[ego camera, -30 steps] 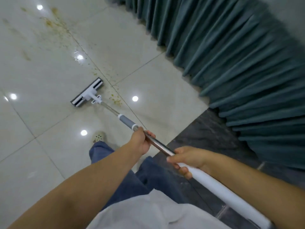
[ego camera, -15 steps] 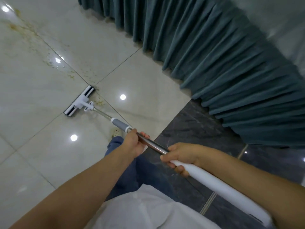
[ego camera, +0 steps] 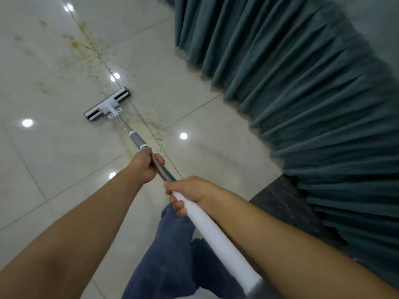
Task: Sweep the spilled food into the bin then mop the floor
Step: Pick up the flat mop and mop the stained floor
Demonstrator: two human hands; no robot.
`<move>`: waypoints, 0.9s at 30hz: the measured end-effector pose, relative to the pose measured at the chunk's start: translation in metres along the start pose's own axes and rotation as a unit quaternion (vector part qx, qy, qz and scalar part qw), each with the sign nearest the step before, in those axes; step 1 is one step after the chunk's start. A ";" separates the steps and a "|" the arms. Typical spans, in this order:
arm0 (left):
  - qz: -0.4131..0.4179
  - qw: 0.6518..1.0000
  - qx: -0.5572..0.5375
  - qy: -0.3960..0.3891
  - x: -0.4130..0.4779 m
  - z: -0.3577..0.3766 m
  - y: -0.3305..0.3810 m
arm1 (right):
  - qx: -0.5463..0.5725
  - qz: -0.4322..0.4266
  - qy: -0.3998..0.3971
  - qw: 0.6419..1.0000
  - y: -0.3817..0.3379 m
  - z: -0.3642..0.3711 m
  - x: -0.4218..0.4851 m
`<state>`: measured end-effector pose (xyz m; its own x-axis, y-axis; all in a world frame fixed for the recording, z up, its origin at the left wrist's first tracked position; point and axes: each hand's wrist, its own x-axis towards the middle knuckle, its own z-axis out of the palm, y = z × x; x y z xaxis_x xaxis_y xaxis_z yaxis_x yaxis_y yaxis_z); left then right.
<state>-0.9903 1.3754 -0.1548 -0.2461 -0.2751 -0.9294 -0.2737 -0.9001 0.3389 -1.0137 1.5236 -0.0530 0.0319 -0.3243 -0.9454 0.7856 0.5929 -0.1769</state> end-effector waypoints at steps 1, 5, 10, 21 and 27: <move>0.010 1.000 -0.004 0.005 0.011 0.005 0.023 | -0.005 -0.004 -0.004 1.000 -0.024 0.009 0.010; 0.036 0.999 -0.018 0.026 0.048 0.027 0.101 | -0.004 -0.014 -0.020 1.000 -0.106 0.034 0.044; 0.036 0.998 -0.017 0.051 0.081 0.048 0.141 | 0.000 0.008 -0.038 0.999 -0.158 0.032 0.065; 0.000 0.999 -0.026 0.028 0.031 0.100 0.014 | -0.021 0.045 -0.024 0.998 -0.083 -0.083 -0.001; -0.012 0.997 -0.069 0.016 -0.045 0.151 -0.123 | -0.047 0.049 -0.012 0.998 0.006 -0.184 -0.086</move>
<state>-1.0856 1.5495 -0.1328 -0.2109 -0.2624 -0.9416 -0.1479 -0.9437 0.2961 -1.1255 1.6904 -0.0227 0.1217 -0.2789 -0.9526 0.7161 0.6893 -0.1104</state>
